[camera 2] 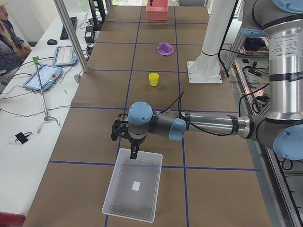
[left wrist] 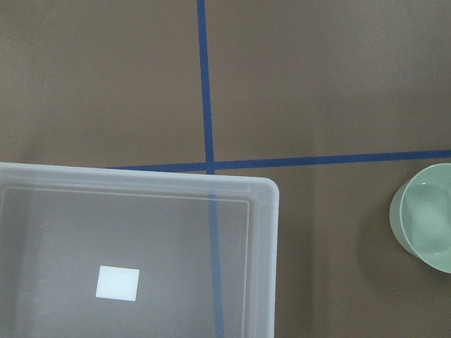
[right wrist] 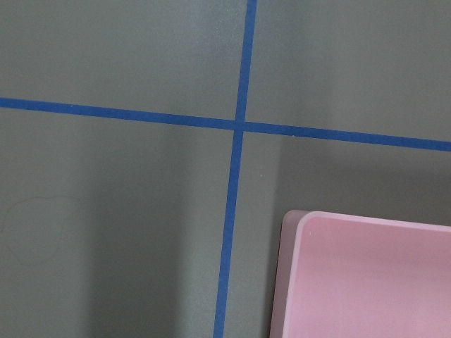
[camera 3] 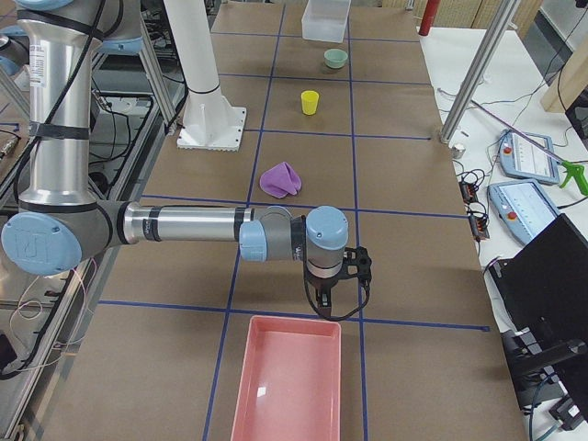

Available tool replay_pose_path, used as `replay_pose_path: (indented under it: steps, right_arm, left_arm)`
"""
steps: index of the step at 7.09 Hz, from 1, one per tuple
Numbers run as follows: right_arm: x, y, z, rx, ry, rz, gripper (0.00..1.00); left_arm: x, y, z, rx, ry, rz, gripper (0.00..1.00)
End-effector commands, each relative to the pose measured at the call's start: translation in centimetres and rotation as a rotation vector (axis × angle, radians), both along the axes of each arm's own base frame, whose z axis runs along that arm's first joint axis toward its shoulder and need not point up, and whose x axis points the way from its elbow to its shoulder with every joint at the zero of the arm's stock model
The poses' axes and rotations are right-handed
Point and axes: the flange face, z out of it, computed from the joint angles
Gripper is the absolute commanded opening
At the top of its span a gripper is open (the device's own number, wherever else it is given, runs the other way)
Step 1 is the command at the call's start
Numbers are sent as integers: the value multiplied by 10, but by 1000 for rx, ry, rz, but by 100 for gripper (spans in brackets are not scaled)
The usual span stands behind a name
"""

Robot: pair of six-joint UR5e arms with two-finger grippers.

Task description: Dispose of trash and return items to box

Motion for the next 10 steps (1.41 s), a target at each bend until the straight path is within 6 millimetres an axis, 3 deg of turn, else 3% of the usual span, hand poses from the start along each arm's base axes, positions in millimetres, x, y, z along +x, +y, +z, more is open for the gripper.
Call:
replay_pose_path:
  steps: [1, 2, 8, 10]
  right_arm:
    - [0, 1, 0, 2, 1, 1, 100]
    - [0, 3, 0, 0, 0, 3, 100]
    - [1, 11, -1, 8, 13, 7, 100]
    - [-1, 12, -6, 7, -2, 10, 100]
  left_arm:
    - [1, -3, -5, -16, 2, -17, 98]
    - [2, -13, -17, 6, 8, -19, 97]
    - [10, -9, -19, 14, 12, 6, 97]
    - [44, -15, -28, -42, 35, -3, 98]
